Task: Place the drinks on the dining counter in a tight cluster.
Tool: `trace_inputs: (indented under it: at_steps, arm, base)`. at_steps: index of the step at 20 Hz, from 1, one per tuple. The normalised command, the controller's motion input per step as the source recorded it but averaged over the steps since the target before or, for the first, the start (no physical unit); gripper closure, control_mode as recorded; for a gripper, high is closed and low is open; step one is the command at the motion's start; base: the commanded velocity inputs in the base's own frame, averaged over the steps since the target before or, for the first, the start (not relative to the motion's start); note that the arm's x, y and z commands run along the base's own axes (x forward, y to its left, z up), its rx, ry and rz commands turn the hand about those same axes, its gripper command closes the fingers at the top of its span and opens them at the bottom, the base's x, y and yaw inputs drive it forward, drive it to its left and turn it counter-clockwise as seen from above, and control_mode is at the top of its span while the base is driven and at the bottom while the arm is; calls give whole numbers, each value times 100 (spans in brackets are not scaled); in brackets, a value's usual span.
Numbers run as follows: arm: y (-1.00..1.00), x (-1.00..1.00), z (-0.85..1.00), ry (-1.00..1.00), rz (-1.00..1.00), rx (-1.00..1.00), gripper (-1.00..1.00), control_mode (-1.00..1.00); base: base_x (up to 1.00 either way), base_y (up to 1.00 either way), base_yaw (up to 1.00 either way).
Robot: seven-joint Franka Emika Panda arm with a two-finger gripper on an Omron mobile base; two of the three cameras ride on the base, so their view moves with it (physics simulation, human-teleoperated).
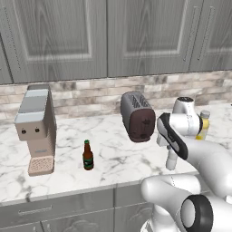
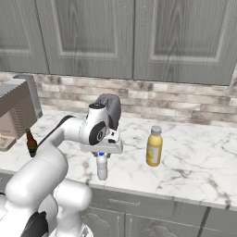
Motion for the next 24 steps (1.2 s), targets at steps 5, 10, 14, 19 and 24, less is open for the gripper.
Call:
trace_inputs:
  at_steps: [5, 10, 14, 19, 24]
  arm:
    - [0, 0, 0, 0, 0, 0, 100, -100]
    - [0, -9, 5, -5, 0, 0, 100, -100]
    - [0, -61, 36, -15, 0, 0, 100, -100]
    - [0, -75, 49, -9, 0, 0, 100, -100]
    - [4, -53, 57, -1, 0, 0, 100, -100]
  base:
    - [0, 0, 0]
    - [0, 0, 0]
    - [0, 0, 0]
    - [0, 0, 0]
    - [0, 0, 0]
